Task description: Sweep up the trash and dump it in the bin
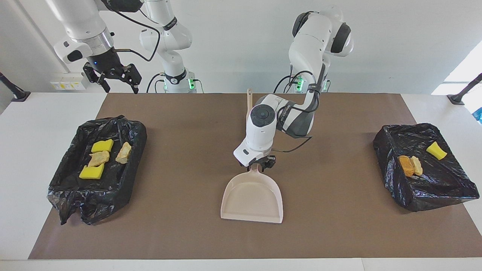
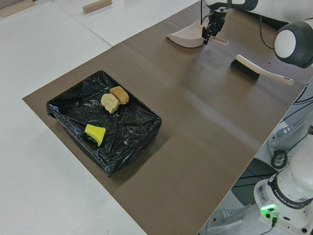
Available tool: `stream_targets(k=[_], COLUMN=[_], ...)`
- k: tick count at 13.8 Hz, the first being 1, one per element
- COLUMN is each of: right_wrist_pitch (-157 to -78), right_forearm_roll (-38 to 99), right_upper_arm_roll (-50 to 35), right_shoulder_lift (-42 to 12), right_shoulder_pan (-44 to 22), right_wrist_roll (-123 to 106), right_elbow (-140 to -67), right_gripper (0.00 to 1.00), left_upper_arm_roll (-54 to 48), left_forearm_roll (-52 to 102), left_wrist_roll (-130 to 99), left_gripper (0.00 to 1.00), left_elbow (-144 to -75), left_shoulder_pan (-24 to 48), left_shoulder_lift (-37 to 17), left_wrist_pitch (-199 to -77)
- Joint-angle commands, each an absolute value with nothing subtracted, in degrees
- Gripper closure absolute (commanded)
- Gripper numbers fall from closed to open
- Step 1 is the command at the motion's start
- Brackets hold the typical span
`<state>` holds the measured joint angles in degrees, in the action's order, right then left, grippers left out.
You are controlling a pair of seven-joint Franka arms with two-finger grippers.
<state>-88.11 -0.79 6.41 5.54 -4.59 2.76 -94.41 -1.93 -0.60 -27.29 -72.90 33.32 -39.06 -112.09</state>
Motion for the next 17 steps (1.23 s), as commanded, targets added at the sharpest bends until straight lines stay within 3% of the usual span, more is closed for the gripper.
stream_targets(k=[1,4,7,12,17], right_wrist_pitch=[-90.96,-90.44,-90.35,-89.82,-89.82], right_forearm_roll=[-0.87,-2.37,-2.02,-1.41,-1.41], right_upper_arm_roll=[6.76,7.38,7.29,7.03,7.03], right_shoulder_lift=[5.10,4.66,5.01,5.01,5.01], right_shoulder_pan=[-4.22,-4.66,-4.31,-4.57,-4.57], right_wrist_roll=[1.23,0.97,0.97,1.23,1.23], right_elbow=[-94.65,-94.57,-94.75,-94.66,-94.66], right_gripper=[0.00,0.00,0.00,0.00,0.00], left_upper_arm_roll=[-0.53,0.43,0.44,0.70,0.79], left_forearm_roll=[-0.09,-0.09,-0.18,-0.09,-0.26], left_wrist_roll=[-25.93,-25.93,-21.91,-5.32,7.28], left_gripper=[0.00,0.00,0.00,0.00,0.00], left_elbow=[-85.47,-97.79,-102.90,-99.42,-84.93], left_shoulder_pan=[31.13,27.09,22.51,12.85,6.42], left_shoulder_lift=[-25.80,-13.83,-6.70,0.78,-0.08], left_wrist_pitch=[-112.76,-113.46,-113.03,-105.32,-90.55])
